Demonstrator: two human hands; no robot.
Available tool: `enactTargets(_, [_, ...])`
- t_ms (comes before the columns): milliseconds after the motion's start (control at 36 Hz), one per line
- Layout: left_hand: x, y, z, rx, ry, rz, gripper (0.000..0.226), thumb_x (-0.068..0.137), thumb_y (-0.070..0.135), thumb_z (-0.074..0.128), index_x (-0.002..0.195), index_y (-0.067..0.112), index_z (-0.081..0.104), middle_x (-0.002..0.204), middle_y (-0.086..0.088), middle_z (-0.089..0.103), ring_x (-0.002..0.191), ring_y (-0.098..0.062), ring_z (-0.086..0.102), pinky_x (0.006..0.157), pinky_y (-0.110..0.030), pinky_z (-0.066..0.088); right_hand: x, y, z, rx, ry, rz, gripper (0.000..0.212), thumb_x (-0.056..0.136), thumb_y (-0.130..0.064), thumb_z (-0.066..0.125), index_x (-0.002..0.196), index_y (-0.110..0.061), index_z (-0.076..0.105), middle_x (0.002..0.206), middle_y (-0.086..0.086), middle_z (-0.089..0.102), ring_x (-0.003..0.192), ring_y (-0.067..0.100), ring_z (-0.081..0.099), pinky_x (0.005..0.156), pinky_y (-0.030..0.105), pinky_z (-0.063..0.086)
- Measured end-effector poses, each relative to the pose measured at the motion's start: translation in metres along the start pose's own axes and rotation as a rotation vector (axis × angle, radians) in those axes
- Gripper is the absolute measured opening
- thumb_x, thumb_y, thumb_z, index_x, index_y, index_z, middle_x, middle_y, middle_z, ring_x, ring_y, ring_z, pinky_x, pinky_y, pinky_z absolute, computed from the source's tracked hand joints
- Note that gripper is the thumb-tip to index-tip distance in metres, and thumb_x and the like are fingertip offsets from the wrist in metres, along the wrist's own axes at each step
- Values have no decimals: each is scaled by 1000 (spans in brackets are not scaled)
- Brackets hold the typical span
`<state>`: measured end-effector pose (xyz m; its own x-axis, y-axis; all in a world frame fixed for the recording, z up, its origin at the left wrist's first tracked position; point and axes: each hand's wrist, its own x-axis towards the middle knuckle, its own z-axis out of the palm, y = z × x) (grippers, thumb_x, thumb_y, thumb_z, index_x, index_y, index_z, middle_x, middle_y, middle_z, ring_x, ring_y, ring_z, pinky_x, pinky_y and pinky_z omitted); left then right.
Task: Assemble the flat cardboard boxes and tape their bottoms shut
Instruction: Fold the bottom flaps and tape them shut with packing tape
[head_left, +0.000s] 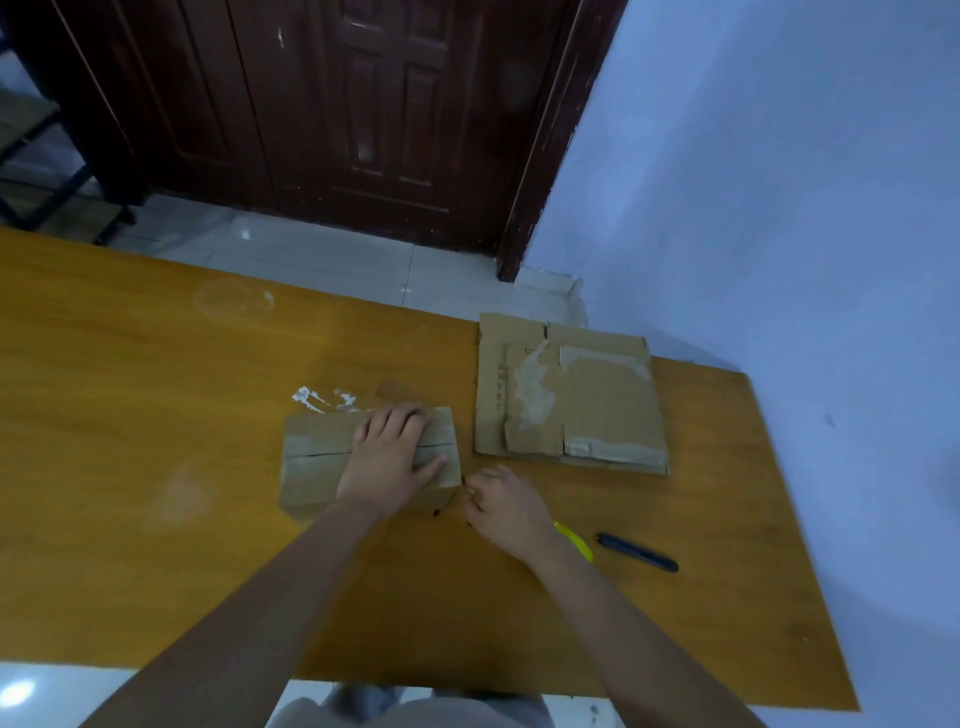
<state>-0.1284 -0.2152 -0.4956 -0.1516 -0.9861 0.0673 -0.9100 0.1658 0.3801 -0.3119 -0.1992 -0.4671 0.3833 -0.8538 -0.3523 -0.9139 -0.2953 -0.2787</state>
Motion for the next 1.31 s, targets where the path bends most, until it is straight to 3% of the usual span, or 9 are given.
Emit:
enactTargets(111, [0, 0, 0, 6, 1, 0, 69, 82, 62, 28, 125, 15, 53, 130, -3, 49, 121, -24, 40, 100, -41, 33, 2, -2, 1, -5, 20, 0, 24, 94, -31, 49, 105, -12, 60, 104, 6, 60, 107, 25, 50, 85, 38, 42])
enactTargets(472, [0, 0, 1, 22, -7, -13, 71, 82, 64, 25, 128, 17, 51, 132, -1, 47, 124, -22, 37, 101, -40, 31, 15, -8, -7, -187, -13, -21, 27, 96, -25, 47, 100, -7, 66, 99, 15, 66, 95, 33, 60, 76, 37, 43])
enactTargets(556, [0, 0, 1, 29, -12, -16, 73, 81, 65, 23, 129, 17, 50, 133, 0, 46, 125, -22, 37, 103, -39, 30, 17, -5, -6, -197, -13, -44, 28, 97, -28, 46, 99, -9, 66, 96, 13, 67, 93, 31, 60, 80, 37, 43])
enactTargets(722, [1, -1, 2, 43, -15, -12, 71, 81, 64, 25, 127, 17, 51, 132, -1, 47, 123, -23, 39, 102, -40, 31, 22, 1, -6, -292, -9, -126, 32, 98, -33, 44, 99, -12, 67, 100, 8, 66, 100, 26, 57, 93, 37, 37])
enactTargets(944, [1, -2, 5, 52, 16, 5, 64, 83, 60, 32, 122, 15, 55, 125, -3, 52, 116, -22, 38, 98, -43, 37, 24, 5, -10, -428, -33, -233, 31, 99, -28, 40, 113, -11, 62, 113, 7, 60, 112, 25, 49, 97, 36, 30])
enactTargets(1306, [1, 0, 4, 51, 3, -8, 66, 82, 61, 30, 124, 15, 54, 128, -3, 50, 118, -25, 43, 97, -42, 36, 33, 4, -21, -510, -81, -306, 32, 97, -33, 45, 114, -14, 65, 115, 4, 62, 112, 24, 49, 97, 36, 31])
